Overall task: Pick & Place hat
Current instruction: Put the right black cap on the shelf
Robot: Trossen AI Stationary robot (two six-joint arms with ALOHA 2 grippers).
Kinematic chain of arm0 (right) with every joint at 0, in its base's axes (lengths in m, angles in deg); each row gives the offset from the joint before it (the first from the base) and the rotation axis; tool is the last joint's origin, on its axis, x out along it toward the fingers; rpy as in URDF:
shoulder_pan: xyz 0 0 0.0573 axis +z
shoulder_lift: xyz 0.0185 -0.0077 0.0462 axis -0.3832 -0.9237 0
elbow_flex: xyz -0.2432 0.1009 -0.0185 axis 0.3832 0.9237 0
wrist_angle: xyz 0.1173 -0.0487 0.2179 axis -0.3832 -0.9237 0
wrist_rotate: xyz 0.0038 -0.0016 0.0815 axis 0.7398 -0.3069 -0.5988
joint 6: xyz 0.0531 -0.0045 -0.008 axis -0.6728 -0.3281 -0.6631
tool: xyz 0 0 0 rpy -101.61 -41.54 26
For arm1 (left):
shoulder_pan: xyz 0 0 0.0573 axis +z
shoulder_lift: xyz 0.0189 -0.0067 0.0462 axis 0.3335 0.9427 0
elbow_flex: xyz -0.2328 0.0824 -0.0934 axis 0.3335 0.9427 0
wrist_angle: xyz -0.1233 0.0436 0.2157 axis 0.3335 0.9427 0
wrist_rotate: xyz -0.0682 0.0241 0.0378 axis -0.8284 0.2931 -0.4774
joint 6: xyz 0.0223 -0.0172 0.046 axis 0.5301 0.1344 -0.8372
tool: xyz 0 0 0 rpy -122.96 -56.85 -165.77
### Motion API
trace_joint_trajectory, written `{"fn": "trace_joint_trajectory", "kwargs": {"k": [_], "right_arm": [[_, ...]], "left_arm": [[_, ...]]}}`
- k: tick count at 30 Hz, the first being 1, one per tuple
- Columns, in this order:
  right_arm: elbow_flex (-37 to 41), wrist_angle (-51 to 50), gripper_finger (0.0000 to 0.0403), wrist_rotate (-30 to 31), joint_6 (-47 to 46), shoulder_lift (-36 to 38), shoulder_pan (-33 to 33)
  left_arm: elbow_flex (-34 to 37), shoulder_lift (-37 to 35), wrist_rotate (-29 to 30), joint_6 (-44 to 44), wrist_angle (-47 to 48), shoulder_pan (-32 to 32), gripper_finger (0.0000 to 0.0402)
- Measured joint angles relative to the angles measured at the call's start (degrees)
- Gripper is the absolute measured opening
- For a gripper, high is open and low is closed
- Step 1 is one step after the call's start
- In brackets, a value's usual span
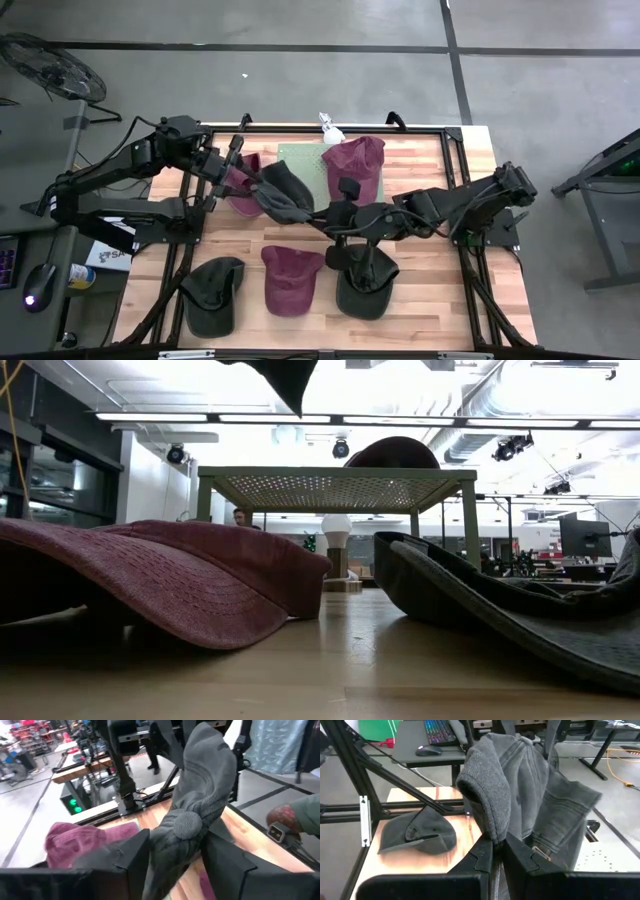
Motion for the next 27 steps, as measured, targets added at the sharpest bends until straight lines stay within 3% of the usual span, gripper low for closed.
{"fn": "trace_joint_trajectory", "kwargs": {"k": [9,13,21,27], "right_arm": [[0.0,-1.2,0.0016,-0.8,1.5,0.0,-2.4],[0.0,-1.3,0.0019,-0.6,1.5,0.0,-3.3],[0.0,-1.7,0.0115,2.9,1.5,0.2,-3.4],[0.0,-3.6,0.0153,6.2,1.5,0.4,-3.4]], "left_arm": [[0.0,0.0,1.2,-0.3,0.3,0.0,0.0013],[0.0,0.4,1.4,-0.3,0.5,0.0,0.0012],[0.0,0.8,6.6,6.1,1.5,0.0,0.0005],[0.0,0.9,9.0,15.8,-1.1,0.0,0.0003]]}}
